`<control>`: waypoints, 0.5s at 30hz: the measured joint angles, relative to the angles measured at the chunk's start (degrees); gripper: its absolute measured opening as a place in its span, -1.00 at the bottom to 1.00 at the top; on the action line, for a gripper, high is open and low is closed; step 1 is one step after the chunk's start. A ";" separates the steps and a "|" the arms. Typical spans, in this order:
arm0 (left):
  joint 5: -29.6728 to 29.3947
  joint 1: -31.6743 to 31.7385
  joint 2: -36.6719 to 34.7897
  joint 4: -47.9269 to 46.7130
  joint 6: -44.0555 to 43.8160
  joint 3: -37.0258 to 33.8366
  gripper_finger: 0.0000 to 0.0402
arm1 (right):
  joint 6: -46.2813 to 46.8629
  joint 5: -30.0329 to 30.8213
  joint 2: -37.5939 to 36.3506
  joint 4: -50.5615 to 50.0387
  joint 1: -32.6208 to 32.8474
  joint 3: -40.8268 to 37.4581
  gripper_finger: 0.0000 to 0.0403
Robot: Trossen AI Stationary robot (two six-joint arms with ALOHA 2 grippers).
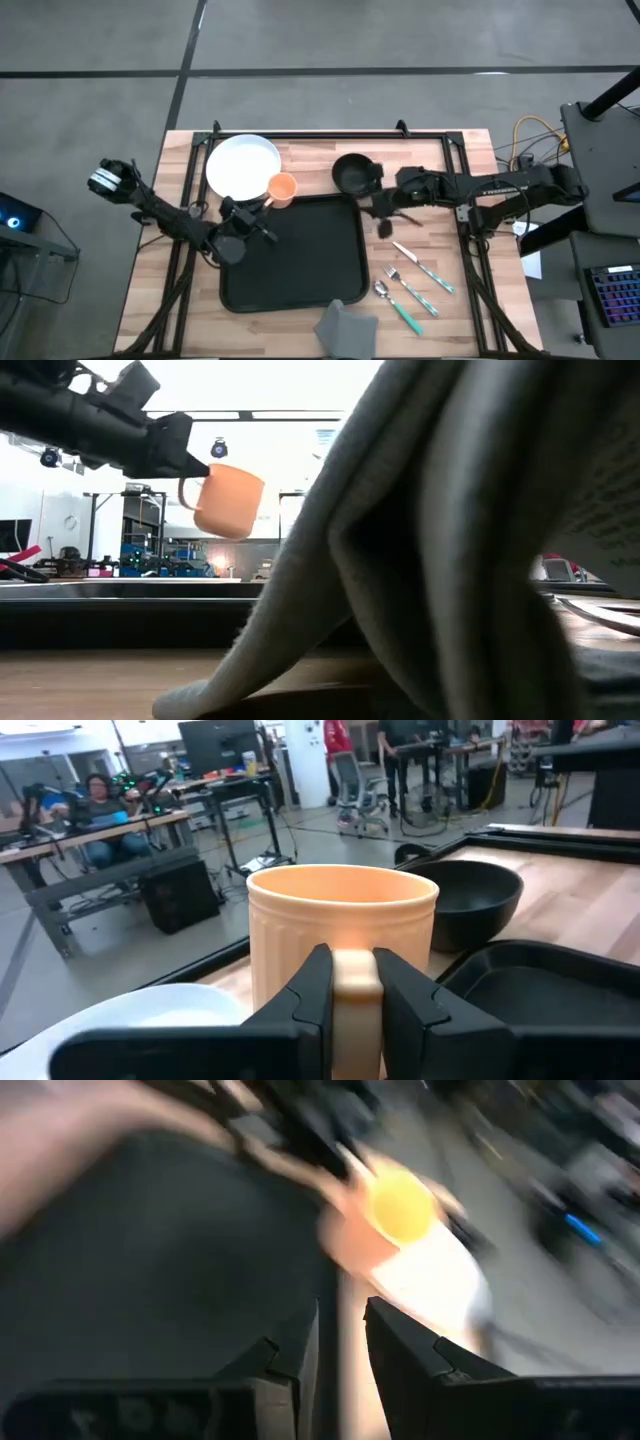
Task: Set up tray
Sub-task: Put the orange mug on the black tray
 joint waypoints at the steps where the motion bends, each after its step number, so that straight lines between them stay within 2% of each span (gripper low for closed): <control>1: -1.14 -0.53 0.11 0.06 -0.76 -0.36 -0.85 | 1.20 -3.38 -1.01 3.12 -0.72 -1.96 -0.62; 3: -3.45 -1.69 0.36 -0.02 -1.45 -0.76 -0.85 | 3.75 -6.13 -2.91 8.00 -1.71 -5.48 -0.61; 8: -6.80 -4.24 1.85 0.06 -3.30 -0.74 -0.85 | 6.28 -6.43 -6.54 12.62 -1.75 -13.25 -0.57; 15: -9.47 -6.95 5.12 0.04 -7.67 -0.76 -0.85 | 8.29 -6.03 -11.15 29.37 -1.98 -24.63 -0.56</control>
